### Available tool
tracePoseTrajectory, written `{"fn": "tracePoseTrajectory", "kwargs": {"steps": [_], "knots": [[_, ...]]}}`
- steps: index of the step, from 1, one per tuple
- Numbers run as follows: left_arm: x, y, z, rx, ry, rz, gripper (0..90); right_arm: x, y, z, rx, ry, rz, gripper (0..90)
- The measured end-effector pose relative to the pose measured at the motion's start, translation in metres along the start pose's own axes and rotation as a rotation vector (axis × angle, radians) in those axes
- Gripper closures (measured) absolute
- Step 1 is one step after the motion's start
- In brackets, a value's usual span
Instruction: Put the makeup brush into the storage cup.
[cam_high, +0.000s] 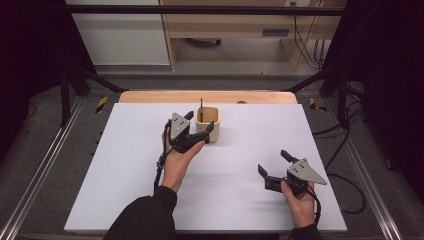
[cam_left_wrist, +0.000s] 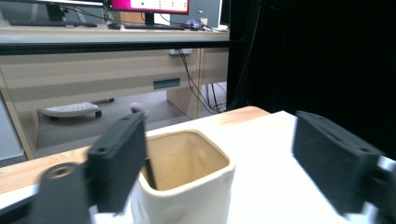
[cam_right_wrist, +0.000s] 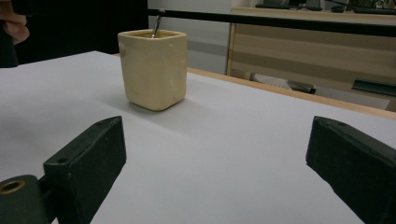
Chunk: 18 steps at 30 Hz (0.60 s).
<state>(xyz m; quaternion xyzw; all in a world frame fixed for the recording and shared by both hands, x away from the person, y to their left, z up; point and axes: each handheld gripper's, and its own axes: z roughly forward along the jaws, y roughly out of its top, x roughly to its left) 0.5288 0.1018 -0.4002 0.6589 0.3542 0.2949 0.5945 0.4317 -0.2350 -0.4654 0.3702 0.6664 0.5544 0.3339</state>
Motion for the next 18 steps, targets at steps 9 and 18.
{"fn": "tracePoseTrajectory", "kwargs": {"steps": [9,18], "knots": [[-0.0015,0.0027,-0.005,0.031,-0.047,0.018,5.1,-0.0003,0.0012,-0.0018,-0.007,-0.007,0.001,4.0],[0.0023,0.0006,-0.0099,0.049,-0.075,0.008,3.6,0.0003,0.002,-0.002,-0.003,-0.013,0.002,3.8]]}}
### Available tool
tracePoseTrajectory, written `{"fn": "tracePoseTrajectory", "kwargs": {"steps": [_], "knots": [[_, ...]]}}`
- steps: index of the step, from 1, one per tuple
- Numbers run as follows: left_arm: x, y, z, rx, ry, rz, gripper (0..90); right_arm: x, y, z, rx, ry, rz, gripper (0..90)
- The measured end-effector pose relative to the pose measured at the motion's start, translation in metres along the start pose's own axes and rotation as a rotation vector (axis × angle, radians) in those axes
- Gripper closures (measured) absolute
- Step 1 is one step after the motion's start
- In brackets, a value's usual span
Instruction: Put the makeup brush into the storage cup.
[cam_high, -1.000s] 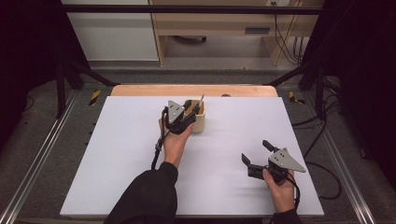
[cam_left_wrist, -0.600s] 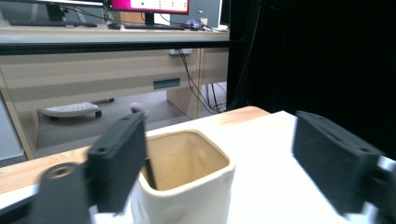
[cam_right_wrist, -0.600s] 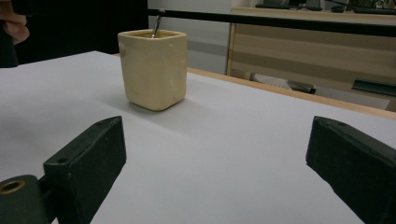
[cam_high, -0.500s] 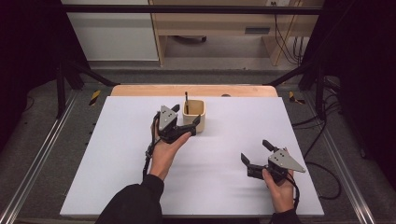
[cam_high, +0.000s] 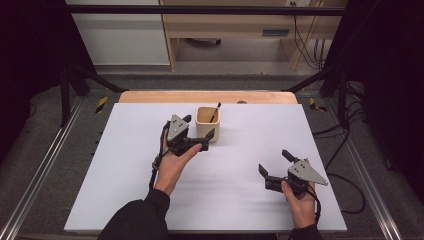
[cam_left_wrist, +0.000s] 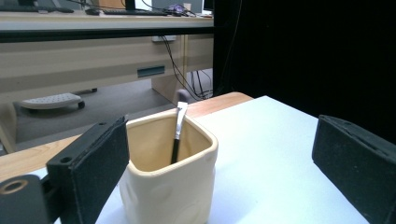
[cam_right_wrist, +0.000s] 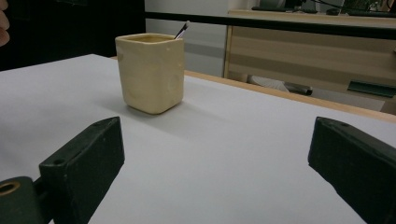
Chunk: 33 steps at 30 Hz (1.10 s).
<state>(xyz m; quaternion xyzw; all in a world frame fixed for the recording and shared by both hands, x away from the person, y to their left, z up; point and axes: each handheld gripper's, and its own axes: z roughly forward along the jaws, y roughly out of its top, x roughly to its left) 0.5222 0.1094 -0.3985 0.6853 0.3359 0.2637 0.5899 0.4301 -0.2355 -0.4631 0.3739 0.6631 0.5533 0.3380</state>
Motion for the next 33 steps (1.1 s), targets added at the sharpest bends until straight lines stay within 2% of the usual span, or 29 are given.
{"fn": "tracePoseTrajectory", "kwargs": {"steps": [9,17,20,29,33], "knots": [[0.004,-0.003,-0.007,0.016,-0.024,-0.003,2.8,0.0,0.0,0.0,-0.003,-0.004,-0.002,3.5],[0.005,-0.008,-0.014,0.039,-0.056,0.014,2.1,0.001,0.0,0.0,0.002,-0.009,0.001,2.8],[0.006,-0.01,-0.016,0.051,-0.058,0.033,1.9,0.001,0.001,0.0,0.005,-0.014,0.003,2.6],[0.009,-0.018,-0.027,0.052,-0.077,0.044,1.9,0.002,0.001,0.001,0.007,-0.02,-0.003,2.5],[0.012,-0.024,-0.036,0.045,-0.081,0.032,1.9,0.004,0.001,0.003,0.017,-0.027,-0.012,2.6]]}}
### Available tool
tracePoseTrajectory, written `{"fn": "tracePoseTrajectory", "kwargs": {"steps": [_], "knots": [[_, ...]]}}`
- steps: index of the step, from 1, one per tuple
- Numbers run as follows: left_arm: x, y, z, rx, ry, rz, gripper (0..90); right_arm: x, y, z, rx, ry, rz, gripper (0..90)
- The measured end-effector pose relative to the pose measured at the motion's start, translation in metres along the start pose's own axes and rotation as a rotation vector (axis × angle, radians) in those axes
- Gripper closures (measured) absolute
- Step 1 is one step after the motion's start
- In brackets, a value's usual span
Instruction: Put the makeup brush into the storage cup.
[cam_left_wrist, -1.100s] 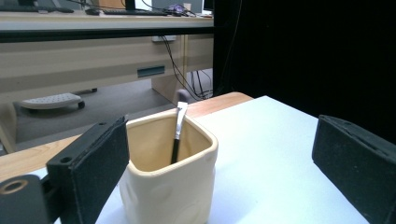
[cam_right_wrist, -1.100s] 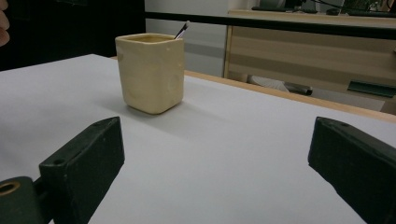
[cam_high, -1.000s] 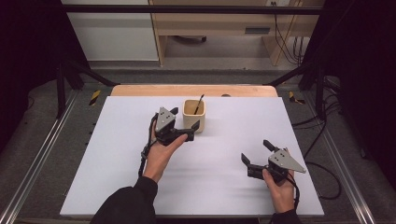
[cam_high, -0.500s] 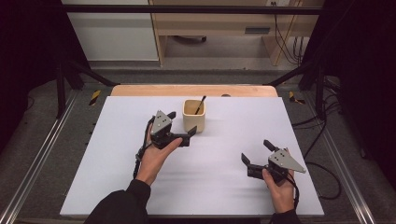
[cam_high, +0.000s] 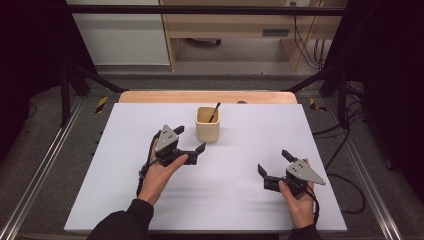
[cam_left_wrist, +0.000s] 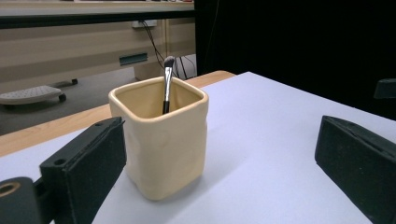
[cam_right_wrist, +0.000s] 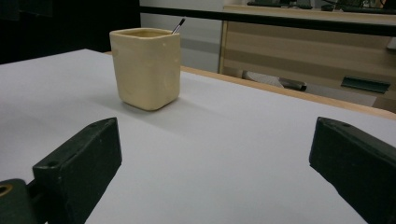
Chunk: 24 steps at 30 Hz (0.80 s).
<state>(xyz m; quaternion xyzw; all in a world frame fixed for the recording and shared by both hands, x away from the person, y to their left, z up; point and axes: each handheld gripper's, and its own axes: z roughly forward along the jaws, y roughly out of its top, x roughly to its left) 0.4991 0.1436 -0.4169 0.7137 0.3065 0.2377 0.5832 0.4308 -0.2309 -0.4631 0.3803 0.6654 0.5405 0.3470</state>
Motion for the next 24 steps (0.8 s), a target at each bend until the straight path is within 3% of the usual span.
{"fn": "tracePoseTrajectory", "kwargs": {"steps": [9,24], "knots": [[0.005,-0.009,-0.025,0.047,-0.029,0.06,1.9,0.009,0.007,0.008,0.036,-0.001,-0.017,3.5],[0.016,-0.023,-0.06,0.054,-0.021,0.072,2.0,-0.003,0.017,-0.005,0.09,0.004,-0.008,3.6]]}}
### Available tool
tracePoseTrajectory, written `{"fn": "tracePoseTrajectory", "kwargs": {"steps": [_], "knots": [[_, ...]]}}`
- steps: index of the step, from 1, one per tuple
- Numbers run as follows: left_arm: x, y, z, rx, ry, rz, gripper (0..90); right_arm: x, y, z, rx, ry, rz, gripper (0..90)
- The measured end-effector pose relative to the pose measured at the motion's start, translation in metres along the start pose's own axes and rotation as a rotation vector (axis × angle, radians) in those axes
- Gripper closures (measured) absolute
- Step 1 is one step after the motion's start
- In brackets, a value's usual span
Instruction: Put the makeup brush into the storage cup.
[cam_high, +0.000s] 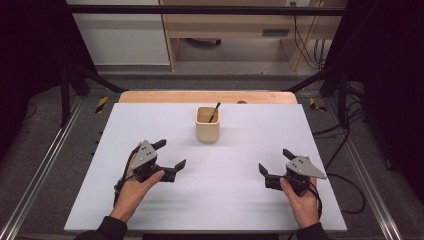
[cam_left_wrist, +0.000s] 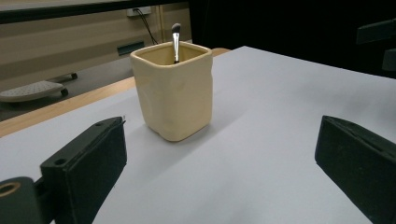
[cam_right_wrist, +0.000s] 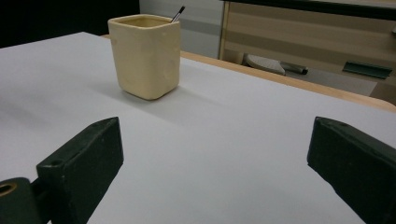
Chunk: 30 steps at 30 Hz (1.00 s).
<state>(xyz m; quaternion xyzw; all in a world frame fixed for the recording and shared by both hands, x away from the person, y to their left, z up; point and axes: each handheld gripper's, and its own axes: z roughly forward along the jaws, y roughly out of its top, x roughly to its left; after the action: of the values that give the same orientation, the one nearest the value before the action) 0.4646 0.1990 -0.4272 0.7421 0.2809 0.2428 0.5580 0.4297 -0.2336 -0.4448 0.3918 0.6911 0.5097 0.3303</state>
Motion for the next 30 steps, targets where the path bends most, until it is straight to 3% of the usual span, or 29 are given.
{"fn": "tracePoseTrajectory", "kwargs": {"steps": [30], "knots": [[0.04,-0.01,-0.069,-0.057,0.115,-0.017,1.8,-0.018,-0.004,-0.033,0.006,-0.02,-0.022,3.7]]}}
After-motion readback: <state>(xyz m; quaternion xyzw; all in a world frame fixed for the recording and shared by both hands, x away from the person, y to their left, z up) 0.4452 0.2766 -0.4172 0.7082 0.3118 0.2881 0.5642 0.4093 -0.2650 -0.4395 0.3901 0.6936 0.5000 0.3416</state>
